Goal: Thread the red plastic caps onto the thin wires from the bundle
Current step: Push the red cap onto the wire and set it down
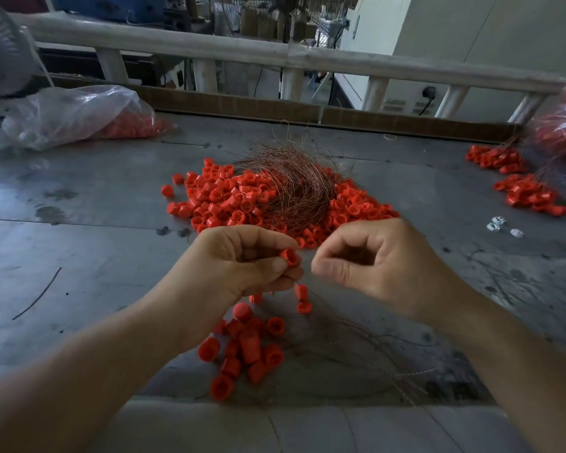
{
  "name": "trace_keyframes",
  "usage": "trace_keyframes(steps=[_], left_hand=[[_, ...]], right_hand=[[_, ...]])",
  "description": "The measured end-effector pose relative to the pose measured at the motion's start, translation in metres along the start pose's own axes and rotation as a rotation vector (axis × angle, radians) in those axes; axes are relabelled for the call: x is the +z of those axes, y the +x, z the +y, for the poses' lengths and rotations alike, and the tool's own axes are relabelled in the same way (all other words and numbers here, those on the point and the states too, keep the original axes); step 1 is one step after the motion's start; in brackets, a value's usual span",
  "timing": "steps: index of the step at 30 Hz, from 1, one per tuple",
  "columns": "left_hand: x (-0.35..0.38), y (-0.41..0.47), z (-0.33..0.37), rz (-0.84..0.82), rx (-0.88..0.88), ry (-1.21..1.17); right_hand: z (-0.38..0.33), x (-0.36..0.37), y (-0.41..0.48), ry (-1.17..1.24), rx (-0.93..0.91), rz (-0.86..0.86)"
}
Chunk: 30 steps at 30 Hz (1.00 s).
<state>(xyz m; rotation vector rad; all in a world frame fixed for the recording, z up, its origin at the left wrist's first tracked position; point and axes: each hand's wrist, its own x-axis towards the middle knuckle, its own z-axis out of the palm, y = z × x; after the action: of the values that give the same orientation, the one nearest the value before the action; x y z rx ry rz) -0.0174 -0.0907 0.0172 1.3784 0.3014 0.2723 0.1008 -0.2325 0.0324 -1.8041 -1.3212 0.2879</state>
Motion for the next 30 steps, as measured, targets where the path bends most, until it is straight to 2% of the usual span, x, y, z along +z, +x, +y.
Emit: trace_keyframes(steps=[6,14,17,22,26,30], left_hand=[[0.000,0.003,0.000,0.034,-0.016,0.009],[-0.001,0.002,-0.001,0.019,-0.018,0.002],[-0.001,0.003,-0.001,0.016,-0.013,0.002],[-0.003,0.002,0.000,-0.009,-0.002,0.017],[-0.003,0.000,0.002,-0.011,0.019,0.011],[-0.002,0.000,0.003,-0.020,0.031,0.013]], right_hand=[[0.001,0.008,-0.006,-0.470,-0.084,-0.258],[0.005,0.011,-0.003,-0.502,-0.069,-0.261],[0.003,0.006,0.001,-0.261,0.012,-0.156],[-0.001,0.000,0.004,0.454,0.171,-0.045],[-0.002,0.001,0.003,0.677,0.191,-0.014],[-0.001,0.001,0.004,0.703,0.217,-0.019]])
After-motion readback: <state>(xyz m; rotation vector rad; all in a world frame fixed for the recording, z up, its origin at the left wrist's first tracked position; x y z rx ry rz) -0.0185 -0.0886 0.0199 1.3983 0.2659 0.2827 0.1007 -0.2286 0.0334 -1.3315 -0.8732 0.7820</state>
